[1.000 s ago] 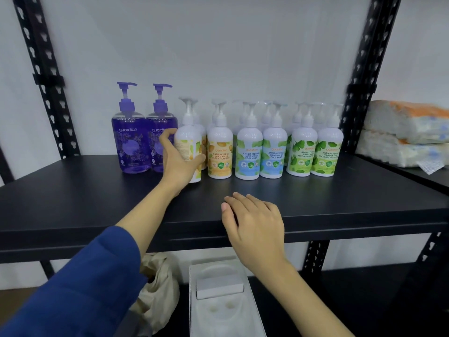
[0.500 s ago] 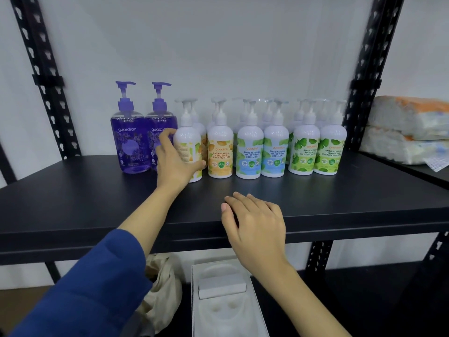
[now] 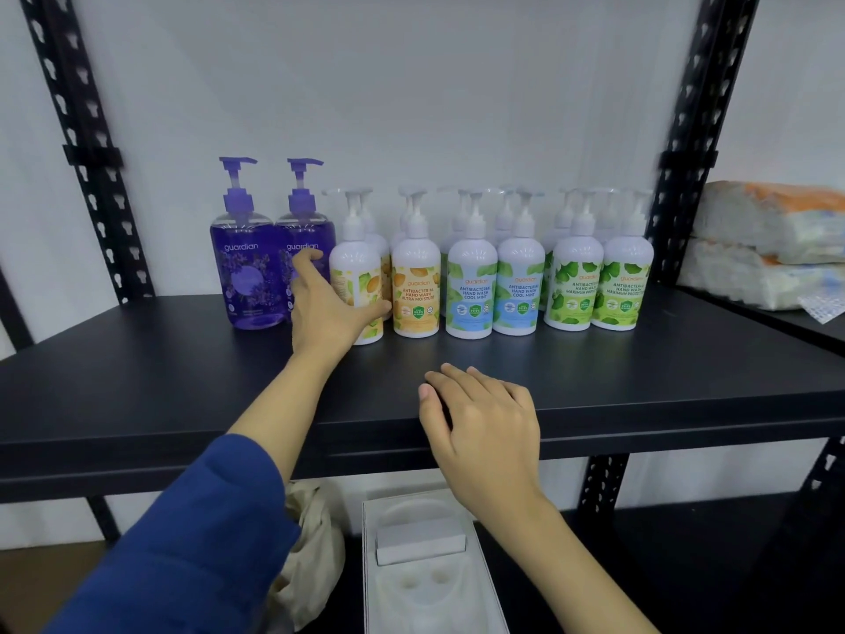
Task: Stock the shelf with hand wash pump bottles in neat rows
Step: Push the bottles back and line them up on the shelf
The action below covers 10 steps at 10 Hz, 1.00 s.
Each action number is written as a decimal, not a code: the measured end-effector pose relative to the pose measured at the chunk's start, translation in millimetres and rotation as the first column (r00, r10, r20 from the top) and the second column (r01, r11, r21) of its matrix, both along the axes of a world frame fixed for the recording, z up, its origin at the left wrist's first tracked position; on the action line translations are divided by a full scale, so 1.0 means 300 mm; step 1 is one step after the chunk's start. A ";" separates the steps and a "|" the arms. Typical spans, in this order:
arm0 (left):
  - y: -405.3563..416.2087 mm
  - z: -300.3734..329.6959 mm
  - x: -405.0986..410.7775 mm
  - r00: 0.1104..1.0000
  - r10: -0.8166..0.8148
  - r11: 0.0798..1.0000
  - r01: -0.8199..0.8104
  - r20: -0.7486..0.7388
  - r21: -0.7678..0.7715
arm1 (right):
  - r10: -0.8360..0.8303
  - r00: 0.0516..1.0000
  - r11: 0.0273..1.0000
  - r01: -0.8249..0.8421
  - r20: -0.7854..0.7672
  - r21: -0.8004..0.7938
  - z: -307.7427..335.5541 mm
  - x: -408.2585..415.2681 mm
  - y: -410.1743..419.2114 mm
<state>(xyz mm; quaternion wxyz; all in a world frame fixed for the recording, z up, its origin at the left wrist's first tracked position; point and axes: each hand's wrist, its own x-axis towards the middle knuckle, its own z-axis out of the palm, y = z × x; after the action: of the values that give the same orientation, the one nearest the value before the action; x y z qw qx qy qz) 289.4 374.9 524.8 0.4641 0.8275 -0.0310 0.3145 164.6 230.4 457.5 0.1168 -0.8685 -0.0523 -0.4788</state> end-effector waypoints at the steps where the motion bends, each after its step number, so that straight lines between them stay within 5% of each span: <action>1: 0.012 0.004 0.008 0.999 -0.025 0.999 0.025 -0.032 -0.024 | 0.006 1.000 1.000 -0.006 -0.001 -0.003 0.000 0.000 0.000; 3: 0.009 0.013 -0.005 0.988 -0.144 0.985 0.138 -0.056 -0.101 | 0.004 1.000 1.000 -0.004 -0.007 -0.006 0.000 -0.001 -0.001; 5: -0.006 0.004 -0.016 0.996 -0.074 0.996 0.076 -0.045 0.051 | -0.006 1.000 1.000 0.005 -0.015 -0.010 -0.001 0.001 -0.002; 7: 0.010 -0.003 0.009 0.993 -0.100 0.995 0.101 -0.070 0.016 | -0.001 1.000 1.000 0.001 -0.009 -0.007 -0.001 -0.001 -0.001; 9: 0.022 0.008 0.016 0.931 -0.326 0.944 0.309 -0.165 -0.116 | 0.007 1.000 1.000 -0.007 -0.008 -0.006 -0.004 0.000 -0.003; 10: 0.007 0.003 -0.012 0.955 -0.286 0.957 0.289 -0.082 0.033 | 0.008 1.000 1.000 -0.008 0.002 -0.012 -0.005 0.001 -0.005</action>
<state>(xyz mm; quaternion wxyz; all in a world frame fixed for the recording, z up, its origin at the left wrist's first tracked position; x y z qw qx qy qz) 285.8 377.0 525.7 0.4872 0.8356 -0.1403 0.2113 164.9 229.0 456.0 0.1132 -0.8686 -0.0589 -0.4788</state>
